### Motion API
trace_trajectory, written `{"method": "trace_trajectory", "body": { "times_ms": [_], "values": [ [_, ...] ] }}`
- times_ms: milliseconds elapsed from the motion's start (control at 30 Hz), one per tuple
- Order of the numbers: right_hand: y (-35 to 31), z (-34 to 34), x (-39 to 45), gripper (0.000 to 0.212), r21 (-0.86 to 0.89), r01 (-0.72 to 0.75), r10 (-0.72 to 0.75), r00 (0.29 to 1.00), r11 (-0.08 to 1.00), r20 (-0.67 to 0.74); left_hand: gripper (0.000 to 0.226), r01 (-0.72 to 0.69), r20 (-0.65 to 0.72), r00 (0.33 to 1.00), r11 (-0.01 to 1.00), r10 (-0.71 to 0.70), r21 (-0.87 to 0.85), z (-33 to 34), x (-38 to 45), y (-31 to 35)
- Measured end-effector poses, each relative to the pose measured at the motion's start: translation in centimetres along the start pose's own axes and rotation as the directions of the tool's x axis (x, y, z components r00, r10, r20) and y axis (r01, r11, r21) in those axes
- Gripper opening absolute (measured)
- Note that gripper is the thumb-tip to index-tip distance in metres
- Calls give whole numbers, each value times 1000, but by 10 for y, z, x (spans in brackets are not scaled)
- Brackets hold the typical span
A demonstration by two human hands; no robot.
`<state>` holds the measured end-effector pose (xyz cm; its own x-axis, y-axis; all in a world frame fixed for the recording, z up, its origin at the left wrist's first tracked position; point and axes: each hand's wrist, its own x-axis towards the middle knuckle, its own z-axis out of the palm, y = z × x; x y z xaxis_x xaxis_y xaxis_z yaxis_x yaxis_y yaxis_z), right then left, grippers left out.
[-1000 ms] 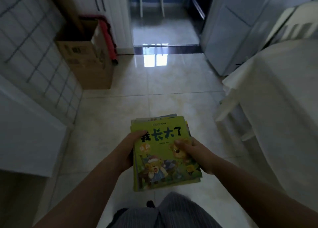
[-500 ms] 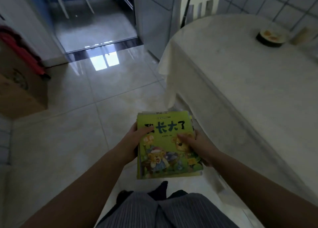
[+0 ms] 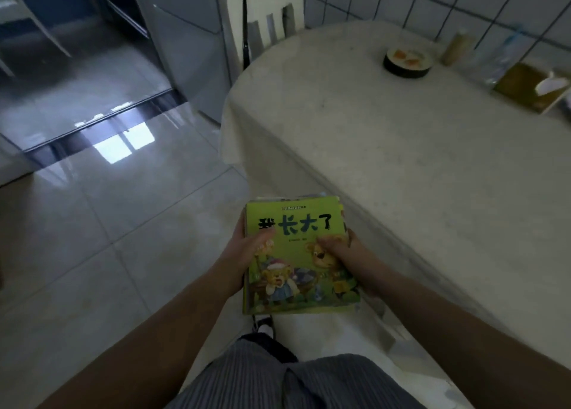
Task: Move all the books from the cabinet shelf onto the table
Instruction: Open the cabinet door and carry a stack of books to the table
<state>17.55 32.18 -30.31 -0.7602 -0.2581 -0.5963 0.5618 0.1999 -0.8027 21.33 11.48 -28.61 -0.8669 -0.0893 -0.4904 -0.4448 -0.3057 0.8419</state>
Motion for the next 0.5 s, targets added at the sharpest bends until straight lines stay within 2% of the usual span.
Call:
{"method": "trace_trajectory", "body": {
  "times_ms": [100, 233, 300, 500],
  "values": [
    [-33, -4, 35, 70, -49, 44, -47, 998, 998, -47, 38, 15, 45, 999, 998, -17, 58, 1, 51, 31],
    [-75, -11, 77, 94, -104, 91, -97, 994, 990, -55, 40, 95, 134, 985, 992, -105, 78, 1, 113, 75],
    [-94, -14, 93, 103, -125, 90, -97, 994, 988, -48, 41, 84, 146, 984, 989, -102, 124, 2, 141, 91],
    [-127, -28, 137, 101, -19, 101, -103, 988, 995, -113, 49, 51, 182, 979, 977, -90, 205, 15, 209, 129]
  ]
}}
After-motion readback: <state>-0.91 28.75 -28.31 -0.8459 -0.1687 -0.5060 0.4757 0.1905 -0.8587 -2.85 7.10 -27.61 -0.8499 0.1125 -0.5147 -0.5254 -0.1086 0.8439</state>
